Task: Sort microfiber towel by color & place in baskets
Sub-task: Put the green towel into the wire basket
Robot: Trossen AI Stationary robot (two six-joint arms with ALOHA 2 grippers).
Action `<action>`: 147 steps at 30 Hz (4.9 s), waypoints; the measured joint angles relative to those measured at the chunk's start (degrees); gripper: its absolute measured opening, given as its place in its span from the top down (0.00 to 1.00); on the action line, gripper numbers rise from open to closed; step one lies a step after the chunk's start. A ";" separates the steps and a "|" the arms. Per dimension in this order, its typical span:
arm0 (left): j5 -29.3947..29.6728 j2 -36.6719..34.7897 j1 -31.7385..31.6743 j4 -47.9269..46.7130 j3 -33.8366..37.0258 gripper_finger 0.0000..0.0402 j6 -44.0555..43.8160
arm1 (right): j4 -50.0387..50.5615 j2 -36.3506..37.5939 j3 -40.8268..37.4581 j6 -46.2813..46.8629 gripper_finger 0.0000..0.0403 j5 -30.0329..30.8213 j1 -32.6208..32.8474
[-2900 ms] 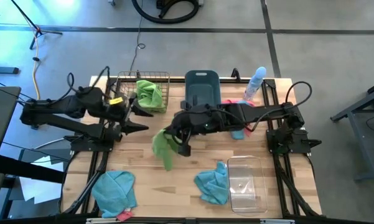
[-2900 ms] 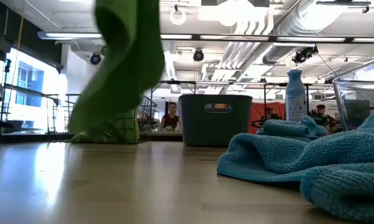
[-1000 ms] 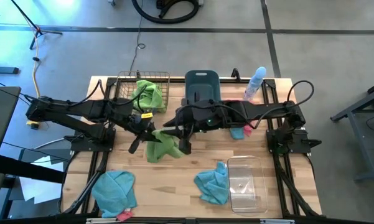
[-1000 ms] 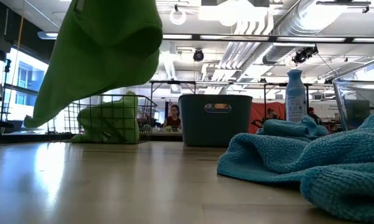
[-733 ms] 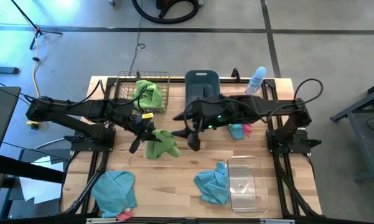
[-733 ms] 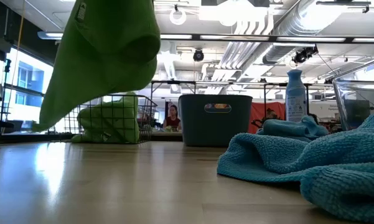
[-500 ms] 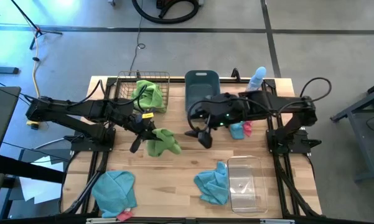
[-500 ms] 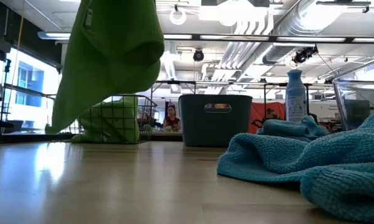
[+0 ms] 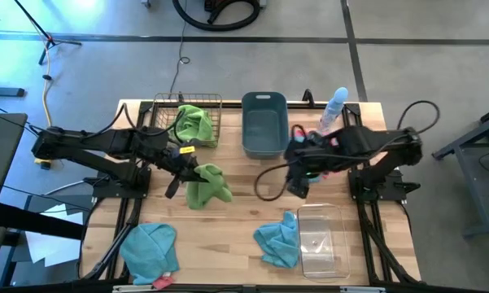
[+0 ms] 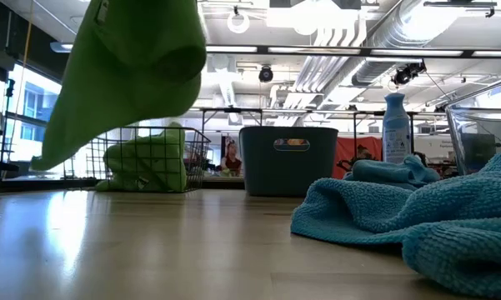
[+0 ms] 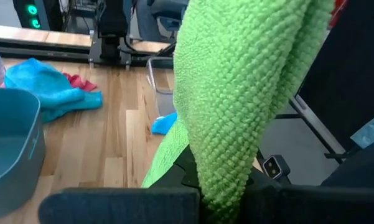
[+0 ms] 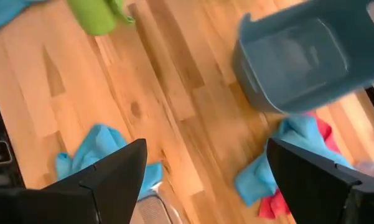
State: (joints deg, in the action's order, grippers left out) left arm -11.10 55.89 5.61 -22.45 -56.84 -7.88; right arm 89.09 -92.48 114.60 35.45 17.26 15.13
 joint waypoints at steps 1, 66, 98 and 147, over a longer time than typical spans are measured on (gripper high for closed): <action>0.32 -0.19 0.00 0.09 0.00 1.00 -0.02 | -0.14 1.67 -1.93 1.26 0.19 0.46 -0.09; 18.76 3.38 -50.45 -8.21 -20.15 1.00 16.86 | -37.50 38.77 -51.64 5.04 0.19 3.62 -14.51; 20.72 7.91 -50.95 -9.94 3.98 1.00 -13.07 | -37.46 38.79 -51.67 3.07 0.19 3.60 -14.51; 6.03 47.36 -56.81 -27.94 -7.87 0.92 -15.99 | -37.45 34.09 -51.73 4.32 0.19 2.81 -14.51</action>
State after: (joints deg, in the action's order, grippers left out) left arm -5.07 103.25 -51.20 -50.39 -64.71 -23.87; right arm 51.64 -58.39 62.87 39.77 20.07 0.62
